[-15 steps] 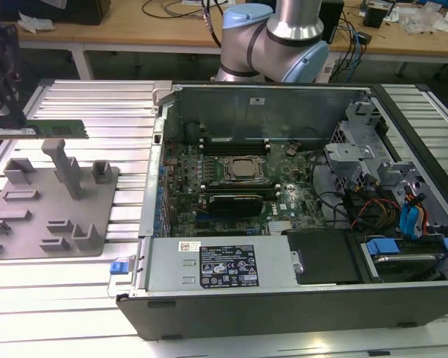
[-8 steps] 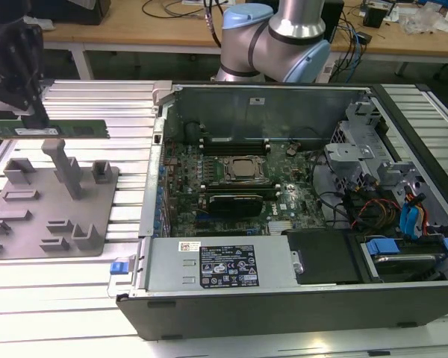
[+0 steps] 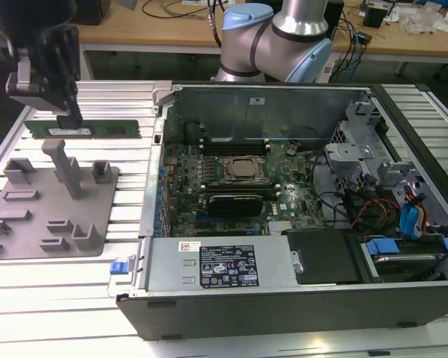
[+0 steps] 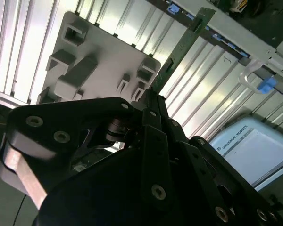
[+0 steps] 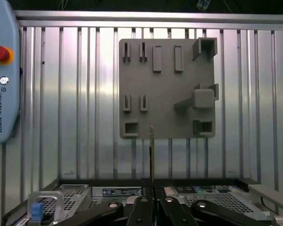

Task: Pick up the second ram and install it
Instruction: 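Pick up the second ram and move it above second insertion slot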

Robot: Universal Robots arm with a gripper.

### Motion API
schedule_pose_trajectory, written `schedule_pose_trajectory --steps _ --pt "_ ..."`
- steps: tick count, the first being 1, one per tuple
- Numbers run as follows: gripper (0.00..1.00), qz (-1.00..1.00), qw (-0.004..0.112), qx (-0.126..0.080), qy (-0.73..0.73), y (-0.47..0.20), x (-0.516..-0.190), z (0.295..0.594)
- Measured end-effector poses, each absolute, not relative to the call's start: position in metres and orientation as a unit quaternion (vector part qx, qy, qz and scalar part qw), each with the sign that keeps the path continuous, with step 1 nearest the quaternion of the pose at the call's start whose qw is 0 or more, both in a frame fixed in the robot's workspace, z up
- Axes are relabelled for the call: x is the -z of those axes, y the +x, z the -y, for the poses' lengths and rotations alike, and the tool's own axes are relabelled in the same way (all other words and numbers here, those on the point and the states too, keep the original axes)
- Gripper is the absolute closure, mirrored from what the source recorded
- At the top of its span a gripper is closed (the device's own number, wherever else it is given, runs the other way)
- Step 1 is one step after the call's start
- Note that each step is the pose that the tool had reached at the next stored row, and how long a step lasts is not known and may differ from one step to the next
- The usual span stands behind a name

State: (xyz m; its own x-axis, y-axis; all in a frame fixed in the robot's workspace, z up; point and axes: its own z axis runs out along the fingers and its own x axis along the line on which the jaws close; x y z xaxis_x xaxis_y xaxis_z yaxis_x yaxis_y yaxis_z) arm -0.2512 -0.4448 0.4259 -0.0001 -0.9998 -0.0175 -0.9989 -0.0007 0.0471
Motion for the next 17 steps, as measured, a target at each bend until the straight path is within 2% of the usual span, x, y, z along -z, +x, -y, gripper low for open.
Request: schedule_pose_trajectory --steps 17 --pt "0.91 0.707 0.011 0.024 0.707 -0.145 -0.425 0.445"
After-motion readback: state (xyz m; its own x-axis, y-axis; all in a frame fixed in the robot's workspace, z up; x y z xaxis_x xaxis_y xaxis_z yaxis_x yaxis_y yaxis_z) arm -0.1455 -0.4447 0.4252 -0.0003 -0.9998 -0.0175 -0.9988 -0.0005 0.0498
